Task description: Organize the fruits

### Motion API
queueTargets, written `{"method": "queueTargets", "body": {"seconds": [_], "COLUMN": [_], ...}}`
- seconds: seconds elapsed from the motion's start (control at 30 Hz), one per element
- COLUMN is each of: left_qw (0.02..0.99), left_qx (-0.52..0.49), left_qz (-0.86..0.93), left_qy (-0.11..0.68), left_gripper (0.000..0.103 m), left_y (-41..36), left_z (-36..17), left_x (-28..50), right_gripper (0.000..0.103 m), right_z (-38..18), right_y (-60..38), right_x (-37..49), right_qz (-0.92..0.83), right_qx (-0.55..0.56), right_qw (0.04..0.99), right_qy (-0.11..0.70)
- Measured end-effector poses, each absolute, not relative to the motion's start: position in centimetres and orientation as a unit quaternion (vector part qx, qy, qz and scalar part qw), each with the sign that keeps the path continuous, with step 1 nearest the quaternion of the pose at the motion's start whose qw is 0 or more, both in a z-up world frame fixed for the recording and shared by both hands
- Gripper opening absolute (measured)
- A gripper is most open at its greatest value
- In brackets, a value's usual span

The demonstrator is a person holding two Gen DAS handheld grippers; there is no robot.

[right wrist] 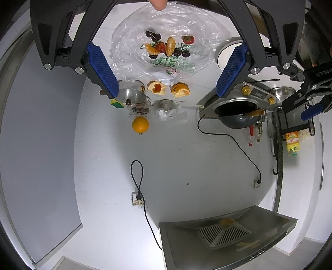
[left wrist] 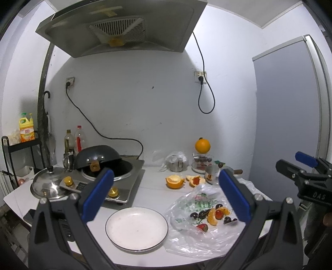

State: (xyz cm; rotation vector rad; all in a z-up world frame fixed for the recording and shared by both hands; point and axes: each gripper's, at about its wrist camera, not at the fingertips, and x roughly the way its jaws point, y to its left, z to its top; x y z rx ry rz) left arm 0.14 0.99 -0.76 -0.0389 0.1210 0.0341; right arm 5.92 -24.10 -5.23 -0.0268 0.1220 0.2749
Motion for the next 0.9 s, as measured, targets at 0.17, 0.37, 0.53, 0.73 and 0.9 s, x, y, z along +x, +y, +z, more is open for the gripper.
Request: {"method": "queueTargets", "body": {"seconds": [0.17, 0.37, 0.53, 0.73, 0.9], "left_qw": [0.998, 0.998, 0.998, 0.998, 0.998], "left_qx": [-0.019, -0.017, -0.019, -0.018, -0.019], "left_qz": [0.017, 0.016, 0.017, 0.018, 0.019], "left_qy": [0.060, 0.062, 0.062, 0.061, 0.060], "left_gripper": [0.102, 0.102, 0.102, 0.102, 0.102], "left_y": [0.97, 0.83, 0.81, 0.83, 0.89], "left_z": [-0.77, -0.62, -0.51, -0.53, -0.51], "left_x": [0.11, 0.08, 0.11, 0.09, 0.07], "right_gripper": [0.097, 0.097, 0.097, 0.097, 0.097], "right_z": [-5.33, -5.41, -5.41, -5.39, -5.48], "right_y": [-24.08, -24.11, -24.14, -24.09, -24.05], "right_x": [5.92, 5.88, 5.90, 5.96, 5.90], "right_qz": [0.138, 0.138, 0.138, 0.138, 0.139], "right_qx": [-0.014, -0.014, -0.013, -0.013, -0.013], "right_qw": [0.989, 0.989, 0.989, 0.988, 0.988], "right_qy": [0.061, 0.061, 0.060, 0.061, 0.060]}}
